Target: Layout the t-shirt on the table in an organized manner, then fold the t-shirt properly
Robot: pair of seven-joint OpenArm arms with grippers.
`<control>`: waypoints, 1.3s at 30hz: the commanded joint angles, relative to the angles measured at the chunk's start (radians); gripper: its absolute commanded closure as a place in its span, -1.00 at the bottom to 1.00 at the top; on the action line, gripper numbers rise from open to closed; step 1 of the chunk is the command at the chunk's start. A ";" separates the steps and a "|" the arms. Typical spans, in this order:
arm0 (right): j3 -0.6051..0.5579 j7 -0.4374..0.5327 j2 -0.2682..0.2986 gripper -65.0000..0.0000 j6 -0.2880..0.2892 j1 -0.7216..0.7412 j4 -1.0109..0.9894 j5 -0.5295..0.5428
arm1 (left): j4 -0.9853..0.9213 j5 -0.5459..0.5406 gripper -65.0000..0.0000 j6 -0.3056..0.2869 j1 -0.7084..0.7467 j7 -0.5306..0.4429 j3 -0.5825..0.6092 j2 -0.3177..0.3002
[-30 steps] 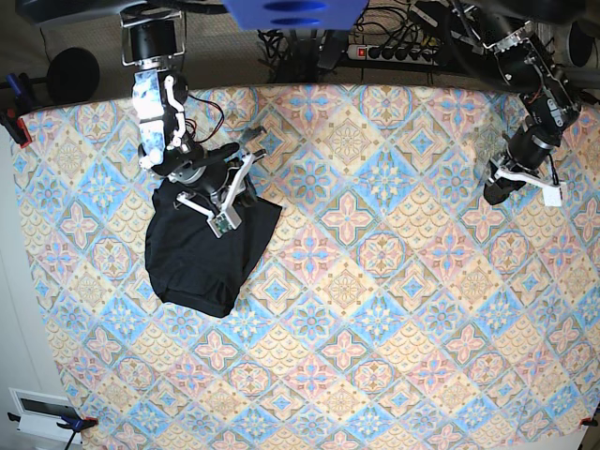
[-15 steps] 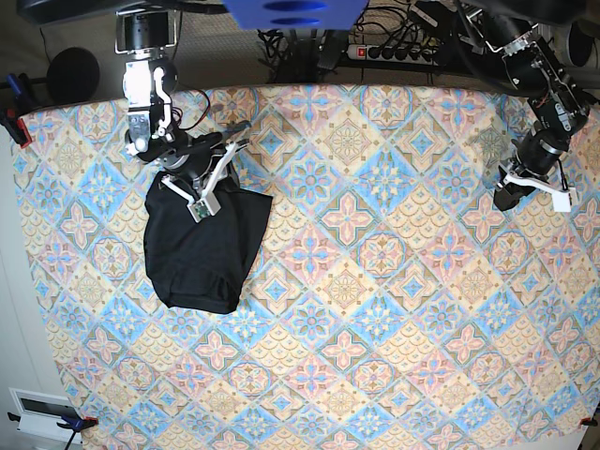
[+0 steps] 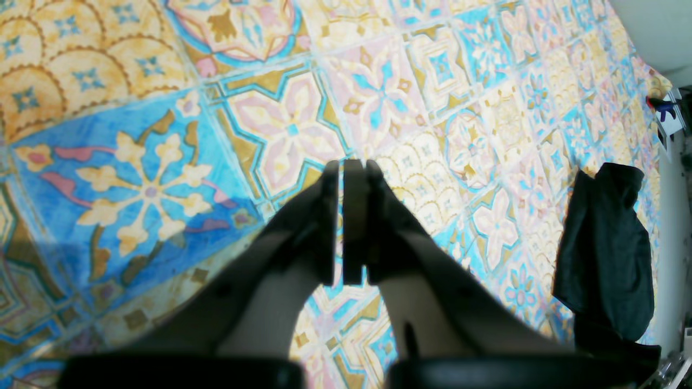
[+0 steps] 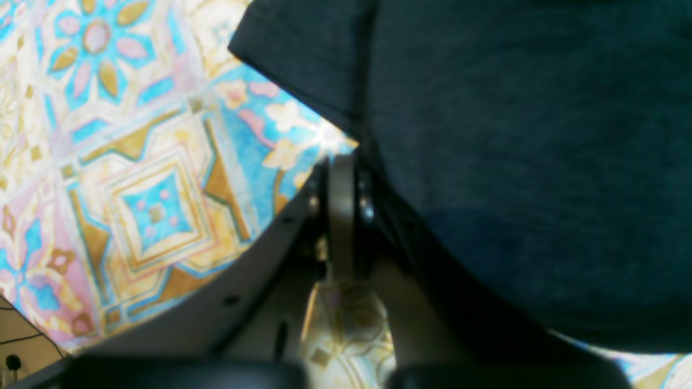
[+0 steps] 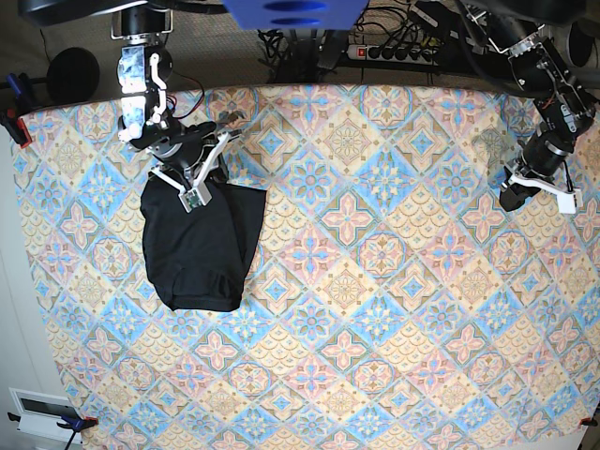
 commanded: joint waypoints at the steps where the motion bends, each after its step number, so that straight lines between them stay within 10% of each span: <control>1: 0.005 0.016 0.009 1.00 0.000 0.010 0.019 0.009 | 0.019 -0.019 0.98 -0.006 -0.003 -0.014 -0.004 -0.017; 19: 0.015 0.027 0.008 1.00 0.000 -0.257 0.283 0.073 | 0.023 -0.025 0.99 -0.011 0.153 -0.014 -0.005 -0.147; 30: 0.384 0.016 0.009 1.00 0.000 -0.469 0.297 0.506 | 0.246 -0.022 0.99 -0.012 0.528 -0.022 -0.007 -0.230; 39: 0.532 0.016 0.009 1.00 0.000 -0.674 0.278 0.503 | 0.249 0.020 0.99 -0.012 0.749 -0.022 -0.001 -0.223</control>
